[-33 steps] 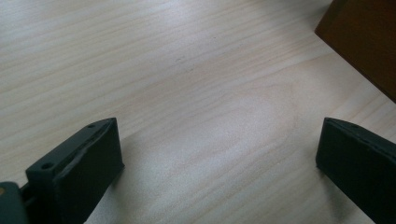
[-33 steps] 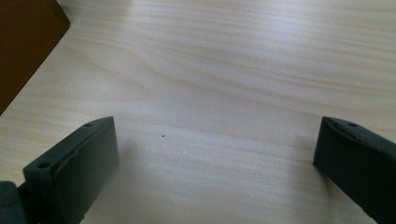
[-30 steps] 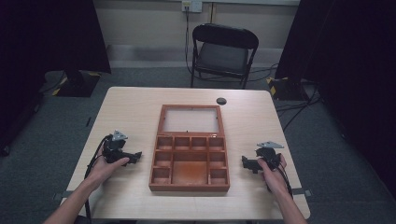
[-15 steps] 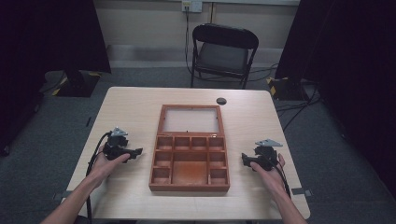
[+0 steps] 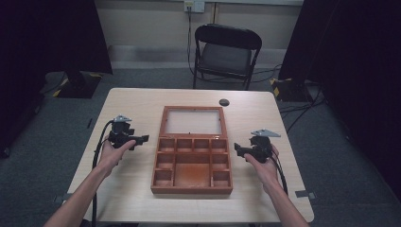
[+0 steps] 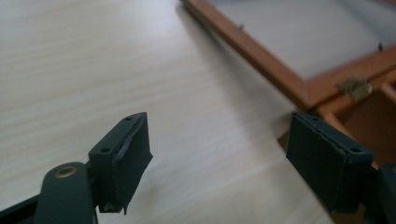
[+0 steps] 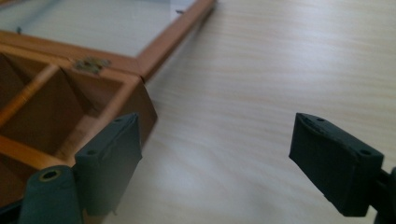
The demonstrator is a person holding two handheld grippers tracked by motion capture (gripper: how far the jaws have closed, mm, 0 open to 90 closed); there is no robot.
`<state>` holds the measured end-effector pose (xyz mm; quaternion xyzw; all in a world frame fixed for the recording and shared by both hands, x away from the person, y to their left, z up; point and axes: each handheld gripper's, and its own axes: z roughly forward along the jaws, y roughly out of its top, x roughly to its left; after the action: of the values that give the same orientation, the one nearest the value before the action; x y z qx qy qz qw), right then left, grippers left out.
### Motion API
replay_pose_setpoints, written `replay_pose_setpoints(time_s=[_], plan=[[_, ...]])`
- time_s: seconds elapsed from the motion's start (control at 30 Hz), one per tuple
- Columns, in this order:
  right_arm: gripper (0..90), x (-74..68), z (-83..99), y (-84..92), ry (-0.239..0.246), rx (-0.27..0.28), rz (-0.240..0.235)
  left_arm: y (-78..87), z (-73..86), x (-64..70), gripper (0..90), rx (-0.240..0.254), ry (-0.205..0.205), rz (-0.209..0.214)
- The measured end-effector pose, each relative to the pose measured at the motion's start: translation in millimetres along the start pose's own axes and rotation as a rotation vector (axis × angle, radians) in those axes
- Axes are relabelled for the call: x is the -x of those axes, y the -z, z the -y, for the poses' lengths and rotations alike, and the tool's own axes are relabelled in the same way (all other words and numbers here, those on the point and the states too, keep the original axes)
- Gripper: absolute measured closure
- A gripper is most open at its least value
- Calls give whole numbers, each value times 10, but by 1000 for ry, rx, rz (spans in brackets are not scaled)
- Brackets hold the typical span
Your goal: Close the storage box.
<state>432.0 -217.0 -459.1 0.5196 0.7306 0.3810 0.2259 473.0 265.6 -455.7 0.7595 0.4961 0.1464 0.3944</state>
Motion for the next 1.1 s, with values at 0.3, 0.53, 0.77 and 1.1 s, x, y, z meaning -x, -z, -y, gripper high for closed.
replay_pose_setpoints(time_s=[0.3, 0.53, 0.77, 1.1], plan=[[165, -137, -336, -308, -39, -19, -50, -189, -216, 85, 225, 4, 23, 21], [166, -259, -542, -597, -70, -46, -87, -319, -370, 219, 216, 7, 32, 46], [164, -362, -554, -812, -76, -114, -93, -499, -439, 380, 187, -24, 37, 40], [138, -378, -582, -943, -128, -151, -153, -709, -419, 516, 163, -88, 37, 48]])
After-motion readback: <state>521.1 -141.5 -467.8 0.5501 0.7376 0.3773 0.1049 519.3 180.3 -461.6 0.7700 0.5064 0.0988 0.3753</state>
